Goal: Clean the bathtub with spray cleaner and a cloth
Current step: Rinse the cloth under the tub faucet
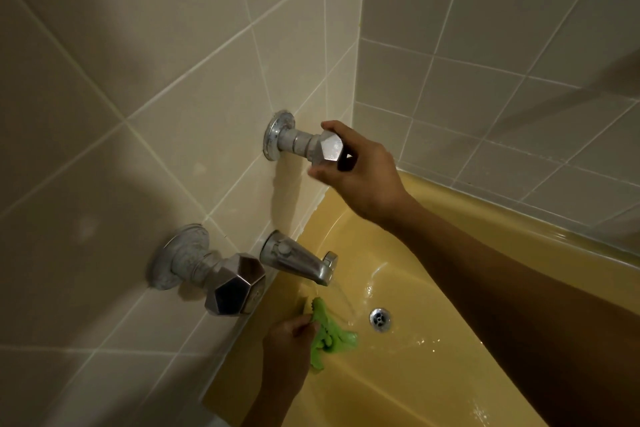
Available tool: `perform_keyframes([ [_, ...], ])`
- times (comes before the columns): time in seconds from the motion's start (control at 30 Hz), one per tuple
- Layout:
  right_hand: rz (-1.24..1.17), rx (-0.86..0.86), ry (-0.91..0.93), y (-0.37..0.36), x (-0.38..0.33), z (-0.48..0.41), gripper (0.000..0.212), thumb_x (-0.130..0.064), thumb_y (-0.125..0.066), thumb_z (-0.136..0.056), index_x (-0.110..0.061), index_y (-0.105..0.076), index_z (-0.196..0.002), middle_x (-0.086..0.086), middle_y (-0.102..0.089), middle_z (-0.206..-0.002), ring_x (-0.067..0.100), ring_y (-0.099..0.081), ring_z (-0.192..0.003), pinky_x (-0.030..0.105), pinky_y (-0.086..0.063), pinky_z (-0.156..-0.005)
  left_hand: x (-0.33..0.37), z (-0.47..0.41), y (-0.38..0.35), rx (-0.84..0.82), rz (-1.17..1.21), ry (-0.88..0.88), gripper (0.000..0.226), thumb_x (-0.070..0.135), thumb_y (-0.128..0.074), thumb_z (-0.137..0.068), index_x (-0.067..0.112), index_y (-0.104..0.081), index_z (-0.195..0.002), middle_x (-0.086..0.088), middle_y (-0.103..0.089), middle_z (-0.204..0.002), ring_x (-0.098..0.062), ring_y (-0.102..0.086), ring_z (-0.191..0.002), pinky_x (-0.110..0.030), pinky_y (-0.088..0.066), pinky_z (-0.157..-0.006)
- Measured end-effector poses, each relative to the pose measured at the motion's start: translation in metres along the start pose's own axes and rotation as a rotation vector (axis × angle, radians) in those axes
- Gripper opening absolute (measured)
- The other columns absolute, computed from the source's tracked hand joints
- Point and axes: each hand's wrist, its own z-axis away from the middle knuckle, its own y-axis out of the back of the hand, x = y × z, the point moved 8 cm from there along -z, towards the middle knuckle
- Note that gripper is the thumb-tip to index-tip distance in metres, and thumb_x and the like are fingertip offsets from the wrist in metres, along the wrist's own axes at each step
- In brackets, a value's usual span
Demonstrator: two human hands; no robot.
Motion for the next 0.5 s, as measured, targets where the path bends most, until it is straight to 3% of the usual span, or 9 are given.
perform_keyframes([
  [0.1, 0.168, 0.070, -0.029, 0.005, 0.016, 0.005, 0.042, -0.015, -0.065, -0.098, -0.023, -0.059, -0.139, -0.006, -0.074, -0.099, 0.004, -0.068, -0.084, 0.023, -0.055, -0.075, 0.000, 0.000, 0.002, -0.013, -0.040, -0.021, 0.022, 0.016, -0.075, -0.092, 0.036, -0.077, -0.082, 0.025, -0.071, -0.067, -0.004, -0.067, -0.072, -0.034, -0.057, -0.076],
  [0.2, 0.102, -0.015, -0.126, 0.000, 0.044, 0.019, 0.052, -0.025, -0.071, -0.095, -0.027, -0.054, -0.144, -0.014, -0.065, -0.111, -0.001, -0.066, -0.090, 0.014, -0.053, -0.072, -0.005, -0.003, 0.004, -0.039, -0.028, -0.006, 0.012, 0.019, -0.074, -0.094, 0.025, -0.081, -0.101, 0.020, -0.076, -0.080, -0.002, -0.071, -0.082, -0.021, -0.054, -0.076],
  [0.3, 0.080, -0.104, -0.168, -0.010, 0.074, 0.051, 0.048, -0.019, -0.074, -0.092, -0.029, -0.060, -0.137, -0.011, -0.069, -0.115, 0.004, -0.068, -0.093, 0.024, -0.059, -0.079, -0.005, -0.006, -0.001, -0.089, 0.042, 0.037, 0.010, 0.018, -0.074, -0.094, 0.020, -0.081, -0.100, 0.006, -0.079, -0.090, -0.010, -0.073, -0.087, -0.018, -0.052, -0.071],
  [0.43, 0.136, -0.290, -0.234, -0.045, 0.136, 0.112, 0.031, -0.010, -0.078, -0.088, -0.025, -0.074, -0.114, -0.014, -0.073, -0.111, 0.005, -0.070, -0.090, 0.025, -0.056, -0.080, 0.014, -0.007, -0.003, -0.069, 0.067, -0.015, 0.010, 0.016, -0.074, -0.093, 0.024, -0.078, -0.098, 0.013, -0.076, -0.088, -0.001, -0.071, -0.084, -0.009, -0.050, -0.068],
  [0.5, 0.153, -0.404, -0.283, -0.063, 0.166, 0.141, 0.036, -0.010, -0.079, -0.087, -0.028, -0.073, -0.118, -0.017, -0.068, -0.119, 0.003, -0.068, -0.100, 0.024, -0.056, -0.085, 0.021, -0.008, -0.008, -0.096, 0.066, -0.036, 0.010, 0.021, -0.072, -0.095, 0.029, -0.077, -0.098, 0.012, -0.077, -0.088, -0.001, -0.072, -0.085, -0.011, -0.052, -0.068],
])
